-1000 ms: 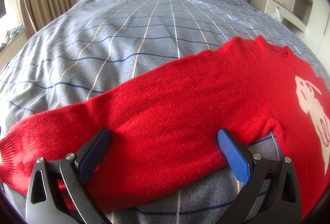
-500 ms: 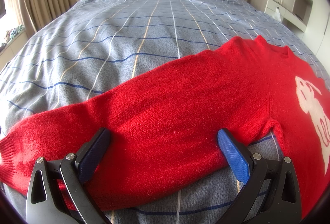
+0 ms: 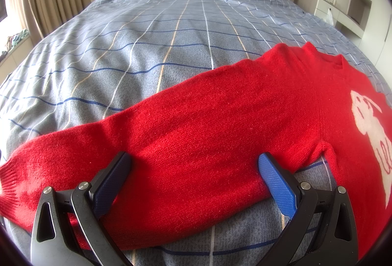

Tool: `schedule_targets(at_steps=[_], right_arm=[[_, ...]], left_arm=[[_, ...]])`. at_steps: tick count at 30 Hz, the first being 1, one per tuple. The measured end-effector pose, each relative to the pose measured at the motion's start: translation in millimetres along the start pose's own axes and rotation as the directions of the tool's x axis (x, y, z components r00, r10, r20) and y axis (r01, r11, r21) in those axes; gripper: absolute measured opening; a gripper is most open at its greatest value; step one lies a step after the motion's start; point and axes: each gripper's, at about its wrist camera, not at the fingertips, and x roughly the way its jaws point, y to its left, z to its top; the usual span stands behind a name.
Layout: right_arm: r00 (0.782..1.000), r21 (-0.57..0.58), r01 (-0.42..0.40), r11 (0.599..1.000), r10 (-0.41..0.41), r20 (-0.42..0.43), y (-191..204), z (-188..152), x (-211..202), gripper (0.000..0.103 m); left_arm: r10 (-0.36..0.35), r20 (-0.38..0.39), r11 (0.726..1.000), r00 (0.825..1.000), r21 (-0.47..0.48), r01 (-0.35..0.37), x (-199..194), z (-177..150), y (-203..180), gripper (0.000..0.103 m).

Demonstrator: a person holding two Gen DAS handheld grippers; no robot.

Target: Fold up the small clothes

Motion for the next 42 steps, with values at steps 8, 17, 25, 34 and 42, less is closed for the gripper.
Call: schedule_targets(at_steps=[8,17,25,34,42], right_arm=[[0.991,0.074,0.070,0.995,-0.078,0.110,-73,44,22,0.083],[0.983,0.116,0.042,0.992,-0.062,0.175,-110,133,114,0.087],[0.997,0.116,-0.049,0.992,0.056,-0.057,-109,140,192,0.103],[0.997,0.105,-0.035,0.994,0.042,-0.069,-106,140,196,0.103],[0.997,0.105,-0.035,0.994,0.043,-0.069,-106,140,195,0.103]], left_arm=[[0.000,0.000,1.000,1.000,0.000,0.000,0,0,0,0.103],[-0.001,0.000,1.000,1.000,-0.001,0.001,0,0,0,0.103],[0.000,0.000,1.000,1.000,0.000,0.000,0,0,0,0.103],[0.000,0.001,1.000,1.000,0.000,0.000,0,0,0,0.103],[0.000,0.001,1.000,1.000,0.000,0.000,0,0,0,0.103]])
